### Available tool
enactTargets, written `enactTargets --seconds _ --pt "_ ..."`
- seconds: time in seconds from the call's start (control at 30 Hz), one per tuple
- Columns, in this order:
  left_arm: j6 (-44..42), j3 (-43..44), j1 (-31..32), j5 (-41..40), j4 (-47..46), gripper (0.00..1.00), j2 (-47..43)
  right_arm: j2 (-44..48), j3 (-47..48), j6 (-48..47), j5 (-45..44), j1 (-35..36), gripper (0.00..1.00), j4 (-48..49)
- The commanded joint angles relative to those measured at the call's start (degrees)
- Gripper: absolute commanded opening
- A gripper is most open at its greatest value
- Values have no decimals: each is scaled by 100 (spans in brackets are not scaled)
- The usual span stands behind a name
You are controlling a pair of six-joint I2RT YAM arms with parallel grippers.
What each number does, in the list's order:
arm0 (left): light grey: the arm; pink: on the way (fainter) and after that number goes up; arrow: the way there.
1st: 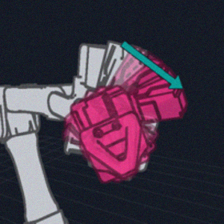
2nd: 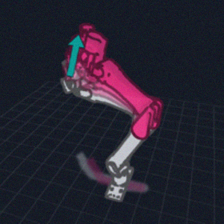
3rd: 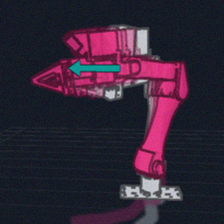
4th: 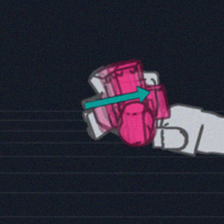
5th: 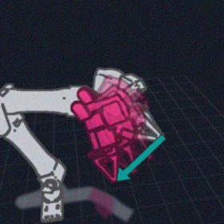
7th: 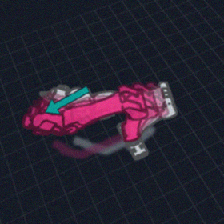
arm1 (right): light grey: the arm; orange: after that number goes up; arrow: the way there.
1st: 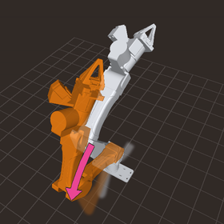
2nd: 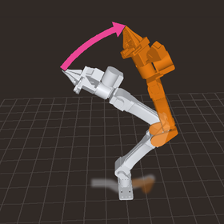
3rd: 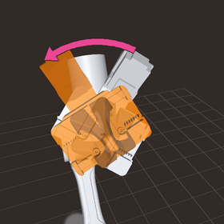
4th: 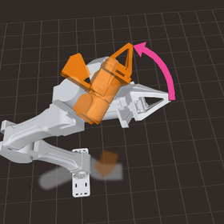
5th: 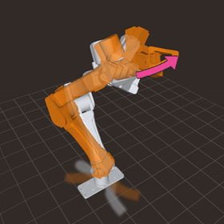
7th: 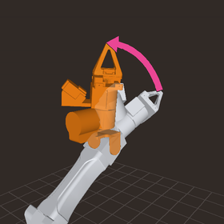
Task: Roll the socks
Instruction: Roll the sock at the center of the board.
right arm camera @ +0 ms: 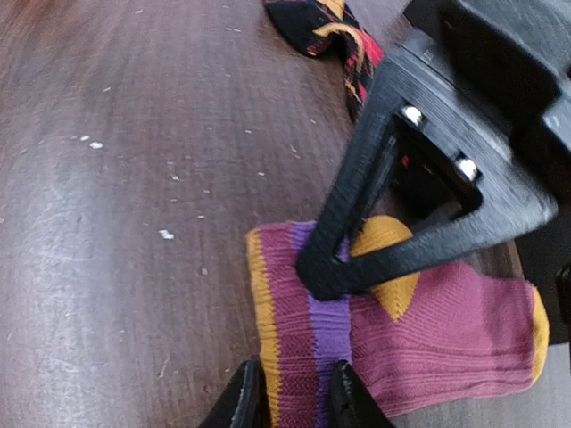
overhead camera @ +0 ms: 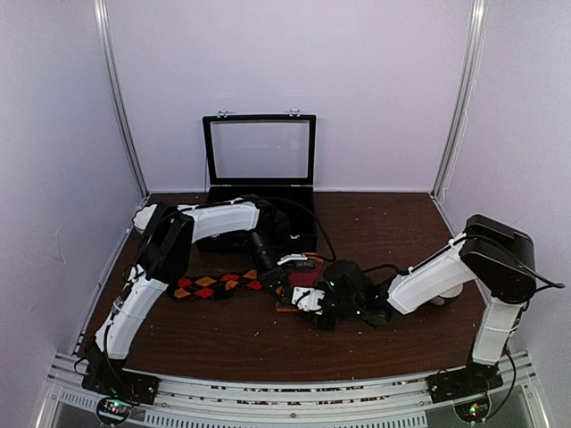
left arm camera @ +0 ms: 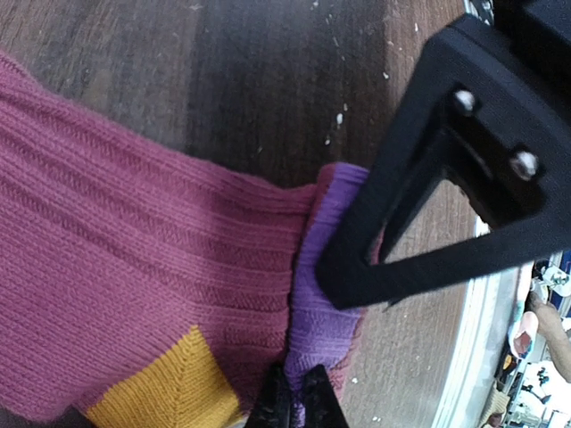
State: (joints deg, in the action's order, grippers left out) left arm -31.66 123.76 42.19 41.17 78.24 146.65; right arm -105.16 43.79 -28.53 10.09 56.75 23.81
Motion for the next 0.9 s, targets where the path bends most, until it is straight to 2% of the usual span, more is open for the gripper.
enactTargets --seconds 0.0,0.1,0.23,0.33,0.57,0.73,0.87 --pt "-190 -7 -113 -478 -2 5 286 -221 155 -21 201 -91 23 -362" --pt "-234 -13 -115 -453 30 10 265 -297 208 22 258 -95 13 -484" --pt "-399 -367 -127 -263 -59 38 27 -396 258 219 392 -147 7 -623" --pt "-441 -961 -194 -157 -366 47 -428 -472 335 468 592 -235 4 -851" --pt "-268 -1650 -541 110 -980 56 -1460 -575 409 956 1161 -371 0 -1346" --pt "-119 -1737 -676 111 -1124 61 -1833 -568 399 1370 1456 -374 0 -1602" --pt "-311 -1915 -680 194 -1132 60 -2072 -579 395 1795 1784 -374 0 -1867"
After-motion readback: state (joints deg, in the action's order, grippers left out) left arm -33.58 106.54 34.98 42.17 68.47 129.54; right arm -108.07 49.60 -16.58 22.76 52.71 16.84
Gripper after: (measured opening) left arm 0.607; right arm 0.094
